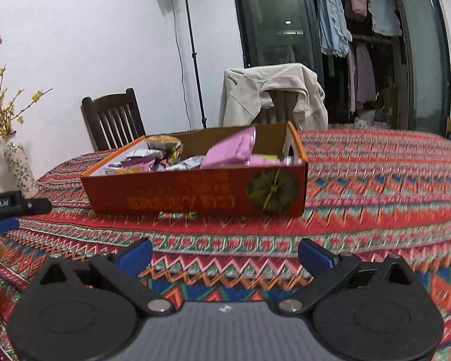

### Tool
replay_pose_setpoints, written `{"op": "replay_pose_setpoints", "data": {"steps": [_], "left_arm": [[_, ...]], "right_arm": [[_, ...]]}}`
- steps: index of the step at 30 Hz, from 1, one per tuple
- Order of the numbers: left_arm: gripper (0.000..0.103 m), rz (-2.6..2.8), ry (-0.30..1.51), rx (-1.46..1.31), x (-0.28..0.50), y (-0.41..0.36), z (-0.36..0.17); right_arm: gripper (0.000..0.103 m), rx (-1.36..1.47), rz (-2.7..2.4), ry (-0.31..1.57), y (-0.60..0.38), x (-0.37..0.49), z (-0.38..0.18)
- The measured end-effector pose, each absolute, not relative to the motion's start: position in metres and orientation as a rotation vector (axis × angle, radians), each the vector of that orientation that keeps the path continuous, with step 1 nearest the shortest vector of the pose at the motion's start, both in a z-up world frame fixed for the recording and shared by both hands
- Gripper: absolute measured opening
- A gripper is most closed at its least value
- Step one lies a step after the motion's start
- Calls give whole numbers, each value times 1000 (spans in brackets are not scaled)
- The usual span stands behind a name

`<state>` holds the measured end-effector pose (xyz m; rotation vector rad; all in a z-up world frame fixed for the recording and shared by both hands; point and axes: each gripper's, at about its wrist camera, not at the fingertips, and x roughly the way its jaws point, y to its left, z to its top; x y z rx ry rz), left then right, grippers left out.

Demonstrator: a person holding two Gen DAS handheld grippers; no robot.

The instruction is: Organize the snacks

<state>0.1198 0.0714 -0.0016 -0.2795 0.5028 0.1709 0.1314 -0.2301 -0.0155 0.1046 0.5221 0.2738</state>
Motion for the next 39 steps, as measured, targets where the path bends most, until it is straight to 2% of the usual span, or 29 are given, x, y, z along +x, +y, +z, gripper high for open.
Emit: {"op": "replay_pose_setpoints", "data": {"steps": [5,18,39], "left_arm": [[103,151,484,-284,116,74,-4],[103,117,445,-114,114,41,-5],[103,90,441,-8,102,19,-1]], "right_arm": [[103,113,303,470,-232,125,-15],[103,88,309,479,-228,129,-19],[103,94,294,457,-231,126,-17]]}}
